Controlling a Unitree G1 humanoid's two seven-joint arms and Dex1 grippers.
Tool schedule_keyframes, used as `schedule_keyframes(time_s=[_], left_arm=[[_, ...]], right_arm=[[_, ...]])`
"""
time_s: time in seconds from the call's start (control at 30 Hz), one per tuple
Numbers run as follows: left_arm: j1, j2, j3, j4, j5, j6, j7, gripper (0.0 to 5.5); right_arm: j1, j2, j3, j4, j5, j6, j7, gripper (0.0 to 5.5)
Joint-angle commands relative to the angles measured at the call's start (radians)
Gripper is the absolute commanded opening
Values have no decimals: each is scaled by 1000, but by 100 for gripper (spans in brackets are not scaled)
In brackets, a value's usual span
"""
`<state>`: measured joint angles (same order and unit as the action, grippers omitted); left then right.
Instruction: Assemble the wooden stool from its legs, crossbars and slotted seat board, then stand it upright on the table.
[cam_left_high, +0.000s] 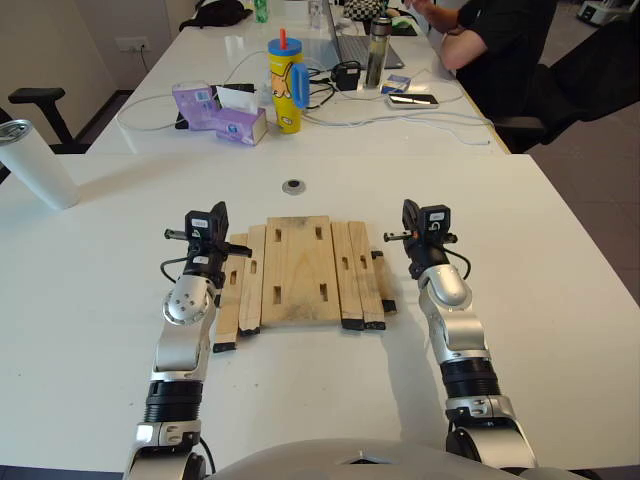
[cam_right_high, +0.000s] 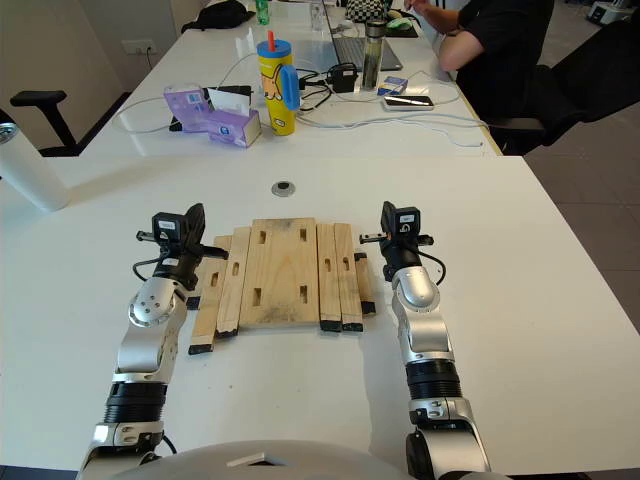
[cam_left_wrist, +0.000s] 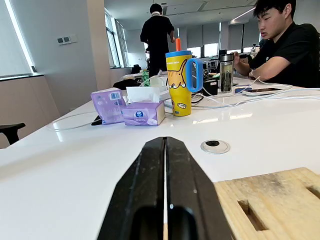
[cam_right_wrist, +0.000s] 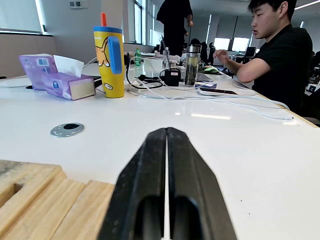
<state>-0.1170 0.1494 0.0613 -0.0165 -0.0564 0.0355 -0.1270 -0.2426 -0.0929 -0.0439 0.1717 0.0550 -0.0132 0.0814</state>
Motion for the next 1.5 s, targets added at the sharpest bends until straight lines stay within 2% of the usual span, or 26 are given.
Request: schedule_keyframes(time_s=[0.03,0.1,0.2,0.27,0.37,0.57,0.67,0.77,1.27,1.5], left_arm=[[33,28,35,-77,-115,129,-84,2],[55,58,88,-126,-247,221,-161,2],[68,178,204,-137,-442,376,-316,2],[63,266,233,-92,-439,403,-367,2],[126,347,200,-129,-395,408,-428,2],[262,283,122,-196,-288,315,-360,2],[281,238,130,-181,-224,234,-279,2],[314,223,113,-198,-211,212,-275,2],[303,284,43,-154,-187,402,-329,2],[254,310,24,-88,-81,347,-271,2]], right_arm=[[9,-2,0,2,-7,-1,0,0],[14,-2,1,-1,-8,0,0,0],[30,0,-1,-9,-10,0,-7,0],[42,4,-1,-22,-12,2,-12,0],[48,4,-5,-27,-13,3,-19,0],[74,2,-15,-49,-14,4,-33,0],[74,0,-16,-44,-13,5,-32,0],[69,1,-10,-38,-13,8,-27,0],[112,8,-2,-80,-20,17,-39,0],[105,8,0,-73,-20,19,-36,0]])
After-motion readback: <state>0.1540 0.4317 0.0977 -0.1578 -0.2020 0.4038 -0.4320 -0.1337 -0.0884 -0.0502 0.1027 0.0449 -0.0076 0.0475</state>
